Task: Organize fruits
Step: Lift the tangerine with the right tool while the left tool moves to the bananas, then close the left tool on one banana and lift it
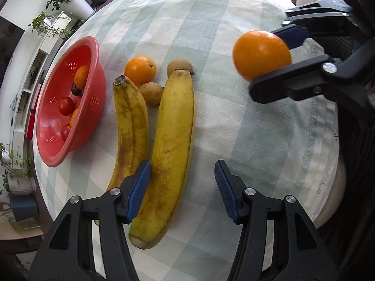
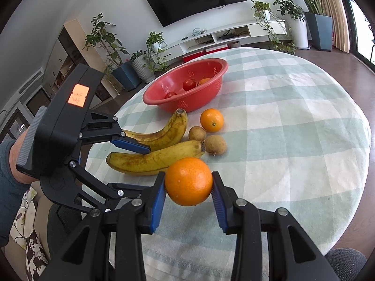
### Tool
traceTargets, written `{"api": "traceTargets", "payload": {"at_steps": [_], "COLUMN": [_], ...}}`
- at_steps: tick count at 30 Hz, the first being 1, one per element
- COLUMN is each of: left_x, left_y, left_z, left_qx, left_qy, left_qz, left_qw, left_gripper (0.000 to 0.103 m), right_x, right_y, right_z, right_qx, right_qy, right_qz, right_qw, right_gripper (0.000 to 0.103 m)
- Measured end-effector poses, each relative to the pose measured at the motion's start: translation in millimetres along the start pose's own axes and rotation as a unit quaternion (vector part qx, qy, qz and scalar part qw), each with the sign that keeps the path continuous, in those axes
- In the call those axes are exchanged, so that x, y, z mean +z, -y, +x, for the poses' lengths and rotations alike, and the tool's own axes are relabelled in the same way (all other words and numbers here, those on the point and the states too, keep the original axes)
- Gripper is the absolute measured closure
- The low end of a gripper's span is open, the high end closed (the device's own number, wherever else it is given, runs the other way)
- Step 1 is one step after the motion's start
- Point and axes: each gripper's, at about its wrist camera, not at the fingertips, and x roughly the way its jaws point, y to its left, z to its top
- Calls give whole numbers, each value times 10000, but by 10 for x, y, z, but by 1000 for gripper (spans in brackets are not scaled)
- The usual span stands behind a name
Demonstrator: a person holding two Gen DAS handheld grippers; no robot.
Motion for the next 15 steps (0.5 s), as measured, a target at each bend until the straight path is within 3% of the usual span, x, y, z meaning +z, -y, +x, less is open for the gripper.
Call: {"api": "traceTargets", "payload": {"at_steps": [5, 8, 15], "left_x": [46, 58, 12], "left_y": [-145, -123, -80], "left_z": [70, 66, 27], "left_qx": [-338, 80, 236], "left_qy": [115, 2, 118], "left_qz": [-492, -413, -587], "left_qw": [9981, 9991, 9979], "left_gripper": [47, 68, 69], "right_x": [2, 5, 6], "right_y": [-10, 4, 16], "right_z": [-13, -8, -14], "right_qx": [9, 13, 15], "right_qy": [9, 3, 17], "right_qz": [-2, 34, 54], "right_qw": [10000, 10000, 10000], "right_gripper": [63, 63, 63]}}
